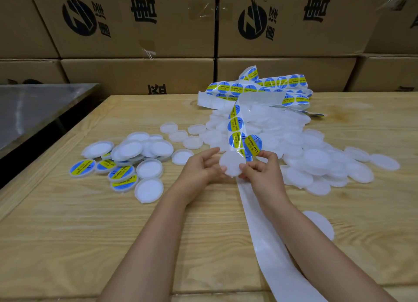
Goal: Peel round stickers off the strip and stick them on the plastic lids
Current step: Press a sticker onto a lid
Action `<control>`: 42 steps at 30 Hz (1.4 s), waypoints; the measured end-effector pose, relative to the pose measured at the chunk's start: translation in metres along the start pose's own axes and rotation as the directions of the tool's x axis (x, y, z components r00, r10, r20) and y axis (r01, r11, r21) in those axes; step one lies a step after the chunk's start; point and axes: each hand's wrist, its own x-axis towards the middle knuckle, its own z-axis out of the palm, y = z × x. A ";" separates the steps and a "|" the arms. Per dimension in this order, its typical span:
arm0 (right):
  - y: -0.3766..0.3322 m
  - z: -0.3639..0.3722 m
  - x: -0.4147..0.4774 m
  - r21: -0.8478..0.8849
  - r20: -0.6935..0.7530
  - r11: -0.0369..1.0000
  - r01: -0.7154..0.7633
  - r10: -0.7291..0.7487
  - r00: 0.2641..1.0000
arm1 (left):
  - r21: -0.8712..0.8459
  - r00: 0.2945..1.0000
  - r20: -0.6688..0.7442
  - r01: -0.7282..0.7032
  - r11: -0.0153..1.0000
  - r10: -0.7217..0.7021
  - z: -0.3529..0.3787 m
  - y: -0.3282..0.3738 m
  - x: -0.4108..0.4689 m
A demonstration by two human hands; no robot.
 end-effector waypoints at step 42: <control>-0.011 -0.015 0.006 -0.029 0.108 0.999 -0.038 0.041 0.993 | -0.132 0.994 0.037 0.104 0.986 -0.100 -0.005 0.004 0.001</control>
